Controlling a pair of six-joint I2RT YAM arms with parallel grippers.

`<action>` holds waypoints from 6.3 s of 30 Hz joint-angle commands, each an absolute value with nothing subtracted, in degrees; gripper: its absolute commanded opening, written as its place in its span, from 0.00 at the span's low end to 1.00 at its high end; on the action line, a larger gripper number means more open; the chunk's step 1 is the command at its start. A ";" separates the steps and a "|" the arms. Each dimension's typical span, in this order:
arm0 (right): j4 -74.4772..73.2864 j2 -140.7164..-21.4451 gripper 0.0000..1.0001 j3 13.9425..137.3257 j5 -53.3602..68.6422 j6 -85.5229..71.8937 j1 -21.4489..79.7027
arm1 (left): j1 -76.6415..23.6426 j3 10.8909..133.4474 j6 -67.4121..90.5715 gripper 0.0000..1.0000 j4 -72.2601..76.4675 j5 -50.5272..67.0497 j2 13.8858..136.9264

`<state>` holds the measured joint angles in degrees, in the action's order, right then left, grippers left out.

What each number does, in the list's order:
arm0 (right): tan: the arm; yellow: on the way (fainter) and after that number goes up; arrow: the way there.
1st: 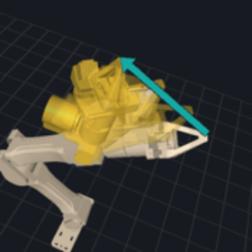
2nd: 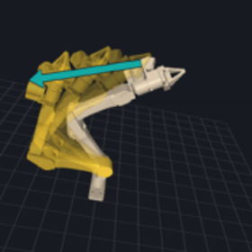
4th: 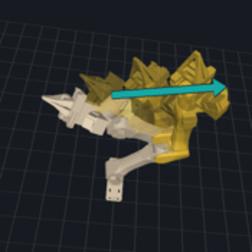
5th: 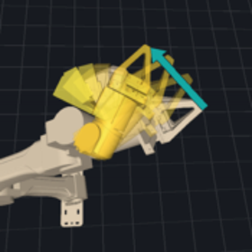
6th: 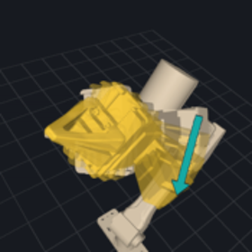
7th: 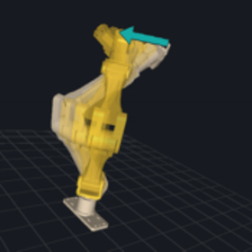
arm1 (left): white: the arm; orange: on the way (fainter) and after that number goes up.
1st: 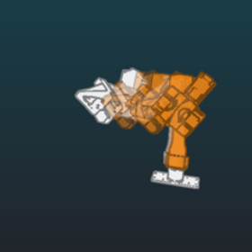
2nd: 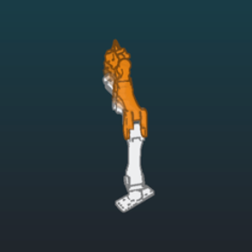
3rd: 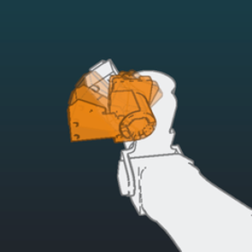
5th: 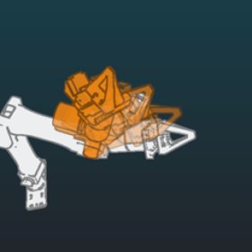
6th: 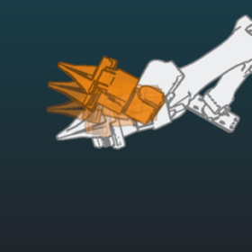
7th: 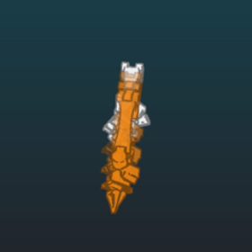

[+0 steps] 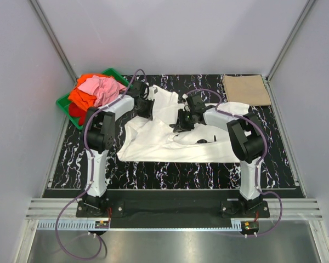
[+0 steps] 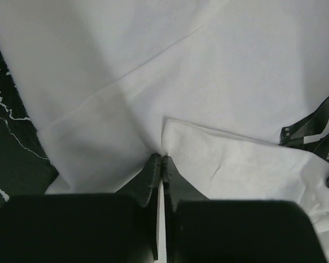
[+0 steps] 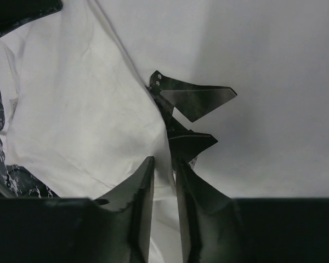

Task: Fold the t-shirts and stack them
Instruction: Fold the tshirt

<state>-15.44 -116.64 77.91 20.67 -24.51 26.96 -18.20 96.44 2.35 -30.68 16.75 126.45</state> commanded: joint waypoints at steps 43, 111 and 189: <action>-11.42 -114.08 0.00 77.96 18.90 -24.43 27.25 | -18.19 99.32 2.11 0.00 -30.76 19.69 122.70; -12.04 -115.75 0.00 79.54 18.98 -24.35 27.25 | -18.72 107.84 -4.22 0.33 -35.42 18.63 127.97; -12.13 -111.97 0.00 81.12 5.89 -18.11 27.33 | -19.34 112.76 -0.79 0.00 -32.26 10.11 126.21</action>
